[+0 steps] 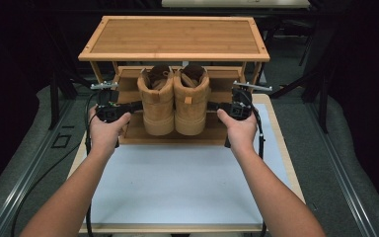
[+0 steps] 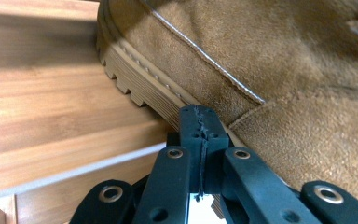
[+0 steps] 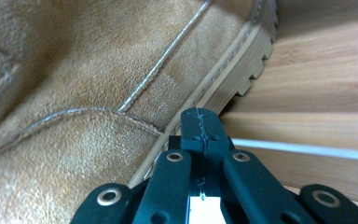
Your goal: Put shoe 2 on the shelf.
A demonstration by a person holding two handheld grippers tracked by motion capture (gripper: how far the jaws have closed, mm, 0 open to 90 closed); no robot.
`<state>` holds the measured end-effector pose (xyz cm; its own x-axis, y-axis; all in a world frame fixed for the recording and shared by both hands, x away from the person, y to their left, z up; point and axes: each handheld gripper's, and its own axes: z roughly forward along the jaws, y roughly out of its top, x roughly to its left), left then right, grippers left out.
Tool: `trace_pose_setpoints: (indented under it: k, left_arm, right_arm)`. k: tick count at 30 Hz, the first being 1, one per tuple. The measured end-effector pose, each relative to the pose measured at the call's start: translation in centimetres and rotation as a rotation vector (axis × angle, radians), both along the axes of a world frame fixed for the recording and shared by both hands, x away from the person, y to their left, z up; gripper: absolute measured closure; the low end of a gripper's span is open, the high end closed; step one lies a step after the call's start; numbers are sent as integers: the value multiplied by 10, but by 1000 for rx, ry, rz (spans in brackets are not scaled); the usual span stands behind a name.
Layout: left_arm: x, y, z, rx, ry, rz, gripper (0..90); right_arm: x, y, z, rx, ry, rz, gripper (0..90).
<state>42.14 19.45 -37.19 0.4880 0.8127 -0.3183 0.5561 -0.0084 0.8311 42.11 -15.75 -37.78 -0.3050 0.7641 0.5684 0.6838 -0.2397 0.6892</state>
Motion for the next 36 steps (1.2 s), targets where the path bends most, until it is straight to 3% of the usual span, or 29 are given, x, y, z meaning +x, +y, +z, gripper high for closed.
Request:
trace_pose_setpoints:
  k: [1, 2, 5, 9, 11, 15, 18, 27, 31, 36]
  left_arm:
    - [2, -1, 1, 14, -1, 8, 900]
    - [3, -2, 1, 25, -3, 14, 900]
    - [11, -5, 1, 39, -13, 36, 900]
    - [20, -3, -2, -8, -6, 44, 900]
    - [20, -2, -3, -11, -8, 34, 900]
    - [20, 1, -5, -31, 2, 31, 900]
    - [14, 1, -4, -9, 10, 17, 891]
    - [-20, 6, -9, 11, 52, -88, 890]
    - [-27, 5, -13, 44, 45, -97, 896]
    - [-32, 3, -17, 54, 55, -108, 897]
  right_arm:
    - [2, 0, 1, 1, -3, 10, 900]
    - [4, 1, 3, -30, 17, 3, 900]
    - [8, 3, 3, -35, 8, -3, 900]
    - [17, 3, 1, -10, 4, -27, 900]
    - [20, 1, -1, 17, 6, -17, 900]
    - [18, 0, -3, 17, 3, -15, 900]
    - [15, -2, -3, 20, 2, -1, 900]
    - [-20, -12, -7, -8, 5, 93, 900]
    - [-29, -11, -14, -5, 21, 122, 900]
    - [-33, -2, -20, -13, 23, 157, 900]
